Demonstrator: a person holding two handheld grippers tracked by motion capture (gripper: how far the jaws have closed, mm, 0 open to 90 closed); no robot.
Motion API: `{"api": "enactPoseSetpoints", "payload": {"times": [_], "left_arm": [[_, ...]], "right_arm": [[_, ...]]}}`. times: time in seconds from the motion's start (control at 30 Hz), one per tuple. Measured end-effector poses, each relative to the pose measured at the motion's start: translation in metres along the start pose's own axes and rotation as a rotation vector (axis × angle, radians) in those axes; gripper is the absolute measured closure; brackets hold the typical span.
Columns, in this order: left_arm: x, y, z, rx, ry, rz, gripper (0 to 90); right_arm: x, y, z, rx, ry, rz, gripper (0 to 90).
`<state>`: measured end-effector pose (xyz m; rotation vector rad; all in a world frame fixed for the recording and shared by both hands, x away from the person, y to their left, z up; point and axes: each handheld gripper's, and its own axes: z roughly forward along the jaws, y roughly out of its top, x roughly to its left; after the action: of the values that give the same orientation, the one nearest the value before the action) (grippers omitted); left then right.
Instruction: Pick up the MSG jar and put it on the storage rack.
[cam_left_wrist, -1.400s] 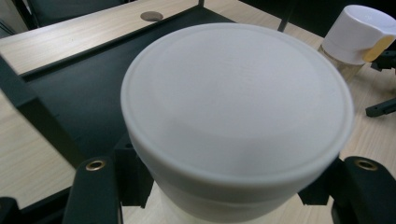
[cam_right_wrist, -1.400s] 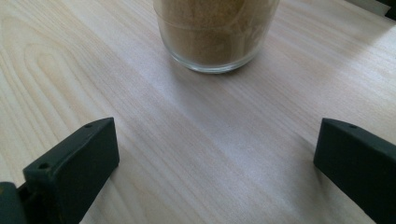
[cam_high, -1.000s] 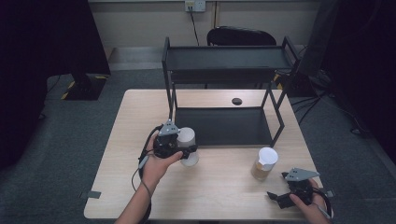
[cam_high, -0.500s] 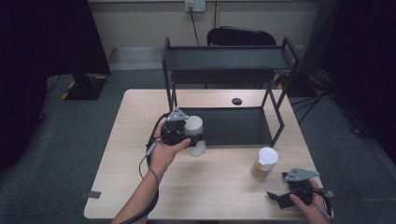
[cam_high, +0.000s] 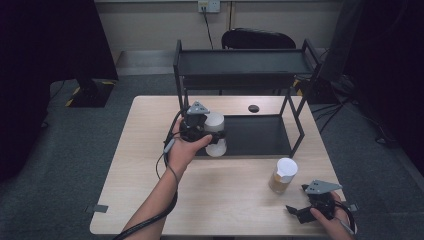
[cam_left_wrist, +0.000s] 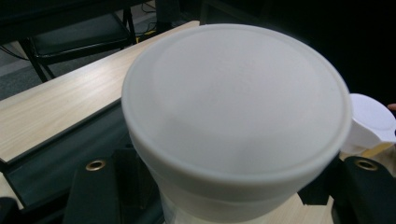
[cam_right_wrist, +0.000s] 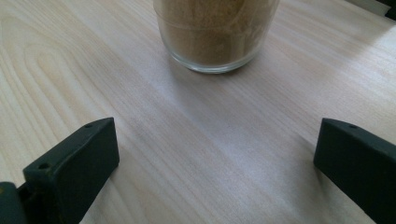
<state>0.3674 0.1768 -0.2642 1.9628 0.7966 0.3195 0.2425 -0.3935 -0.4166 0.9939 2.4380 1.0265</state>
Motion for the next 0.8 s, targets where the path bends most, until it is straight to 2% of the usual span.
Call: {"api": "enactPoseSetpoints", "payload": {"times": [0.13, 0.27, 0.37, 0.63, 0.8], "left_arm": [[-0.001, 0.007, 0.0, 0.0, 0.009, 0.001, 35.5], [0.001, 0.015, -0.002, -0.013, 0.004, -0.017, 35.5], [-0.001, 0.025, -0.004, -0.011, 0.02, -0.003, 35.5], [-0.004, 0.05, -0.012, -0.02, 0.03, 0.003, 35.5], [-0.006, 0.058, -0.016, -0.023, 0.033, 0.002, 35.5]], "right_arm": [[0.0, 0.0, 0.0, 0.0, 0.0, 0.0, 0.0], [0.0, 0.0, 0.0, 0.0, 0.0, 0.0, 0.0], [0.0, 0.0, 0.0, 0.0, 0.0, 0.0, 0.0], [0.0, 0.0, 0.0, -0.002, -0.001, 0.0, 0.0], [0.0, 0.0, 0.0, -0.001, 0.0, 0.002, 0.0]]}}
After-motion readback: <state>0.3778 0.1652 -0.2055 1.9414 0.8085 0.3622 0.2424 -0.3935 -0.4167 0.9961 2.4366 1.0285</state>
